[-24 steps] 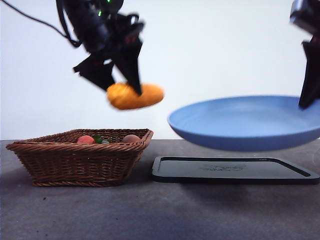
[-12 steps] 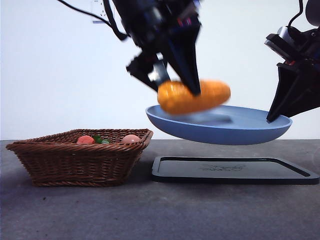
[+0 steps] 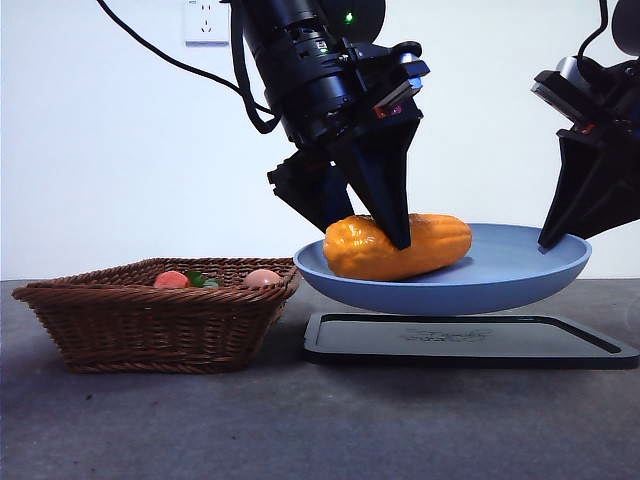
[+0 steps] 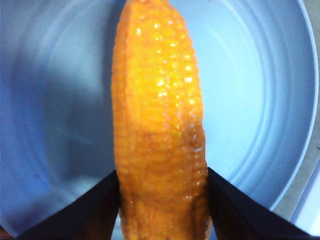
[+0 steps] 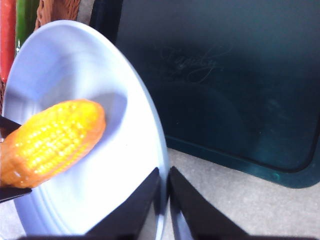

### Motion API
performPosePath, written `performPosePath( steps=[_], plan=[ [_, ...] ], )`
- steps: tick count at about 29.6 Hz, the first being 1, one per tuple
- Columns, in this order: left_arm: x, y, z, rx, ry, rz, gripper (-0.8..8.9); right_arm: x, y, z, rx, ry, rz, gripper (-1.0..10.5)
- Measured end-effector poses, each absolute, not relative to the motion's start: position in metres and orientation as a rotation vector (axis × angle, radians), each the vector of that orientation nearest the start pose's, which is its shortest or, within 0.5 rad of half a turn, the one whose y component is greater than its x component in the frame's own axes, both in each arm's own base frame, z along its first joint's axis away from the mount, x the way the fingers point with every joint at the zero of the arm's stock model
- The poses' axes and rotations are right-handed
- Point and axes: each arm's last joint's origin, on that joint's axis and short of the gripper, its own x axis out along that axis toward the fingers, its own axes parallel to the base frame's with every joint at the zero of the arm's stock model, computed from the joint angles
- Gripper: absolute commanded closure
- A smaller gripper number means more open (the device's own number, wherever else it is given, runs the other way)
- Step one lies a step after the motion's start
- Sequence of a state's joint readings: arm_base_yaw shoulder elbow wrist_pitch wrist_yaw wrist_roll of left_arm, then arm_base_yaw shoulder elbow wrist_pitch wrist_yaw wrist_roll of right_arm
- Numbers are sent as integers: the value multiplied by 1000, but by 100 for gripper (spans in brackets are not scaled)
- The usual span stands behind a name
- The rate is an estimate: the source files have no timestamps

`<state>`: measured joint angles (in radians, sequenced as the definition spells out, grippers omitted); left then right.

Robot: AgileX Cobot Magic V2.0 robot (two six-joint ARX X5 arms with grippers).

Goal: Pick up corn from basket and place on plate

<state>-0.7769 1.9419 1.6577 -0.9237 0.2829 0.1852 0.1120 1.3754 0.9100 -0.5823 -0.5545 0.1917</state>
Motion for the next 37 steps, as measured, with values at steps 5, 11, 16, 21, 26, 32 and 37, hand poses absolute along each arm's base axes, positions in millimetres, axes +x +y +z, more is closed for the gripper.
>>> performPosePath(
  steps=[5,11,16,21,26,32,37],
  plan=[
    [280,-287,249,460,1146,-1034,444,257,44,226,408,1104,511,944],
    [280,-286,249,461,1153,-1032,444,256,44,226,409,1112,509,944],
    [279,-285,248,464,1166,-1030,444,255,44,225,411,1123,507,944],
    [277,-283,256,460,1147,-1032,444,255,44,225,414,1133,506,944],
    [274,-278,292,438,1050,-1041,444,255,44,225,414,1134,505,944],
    [274,-266,330,411,981,-1028,445,261,41,214,430,1167,483,944],
    [281,-245,354,374,948,-980,446,281,28,211,463,1171,430,944]
  ],
)
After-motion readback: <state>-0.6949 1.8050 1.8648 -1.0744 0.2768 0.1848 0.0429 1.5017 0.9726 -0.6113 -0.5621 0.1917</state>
